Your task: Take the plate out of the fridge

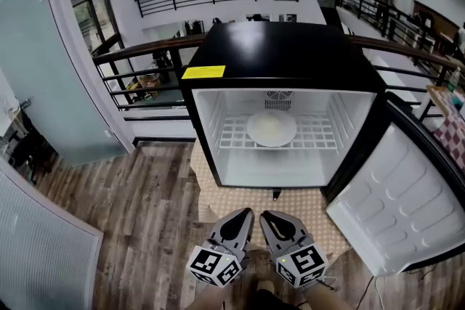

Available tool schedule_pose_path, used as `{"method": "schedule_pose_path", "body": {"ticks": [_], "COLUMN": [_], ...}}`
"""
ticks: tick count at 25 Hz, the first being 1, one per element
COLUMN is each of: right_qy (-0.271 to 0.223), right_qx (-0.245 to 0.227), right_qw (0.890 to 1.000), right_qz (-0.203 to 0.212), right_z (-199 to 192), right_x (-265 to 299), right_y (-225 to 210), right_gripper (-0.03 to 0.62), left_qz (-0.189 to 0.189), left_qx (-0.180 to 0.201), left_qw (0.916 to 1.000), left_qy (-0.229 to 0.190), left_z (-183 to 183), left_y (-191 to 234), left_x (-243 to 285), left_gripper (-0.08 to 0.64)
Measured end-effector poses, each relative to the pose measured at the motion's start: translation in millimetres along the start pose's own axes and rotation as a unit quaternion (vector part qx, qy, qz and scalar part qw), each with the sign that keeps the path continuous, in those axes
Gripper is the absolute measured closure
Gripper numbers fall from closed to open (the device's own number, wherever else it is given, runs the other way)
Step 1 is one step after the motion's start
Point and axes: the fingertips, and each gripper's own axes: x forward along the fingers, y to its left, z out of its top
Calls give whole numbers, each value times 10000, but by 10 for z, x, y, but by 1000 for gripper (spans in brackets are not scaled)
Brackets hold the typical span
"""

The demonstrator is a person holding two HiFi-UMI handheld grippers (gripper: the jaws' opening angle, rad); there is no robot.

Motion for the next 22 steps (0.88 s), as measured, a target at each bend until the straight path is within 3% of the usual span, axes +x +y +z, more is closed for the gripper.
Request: {"method": "schedule_pose_path", "body": {"ticks": [22], "right_qy": [12], "right_qx": [57], "right_qw": [10000], "right_qz": [53], "right_z": [69], "right_x": [369], "right_y": [-487], "right_gripper": [555], "left_qz": [180], "left_qx": [-40], "left_qw": [9998], "left_qy": [-105], "left_z": [-8], "left_y": [238], "left_x": [536], "left_gripper": [549]}}
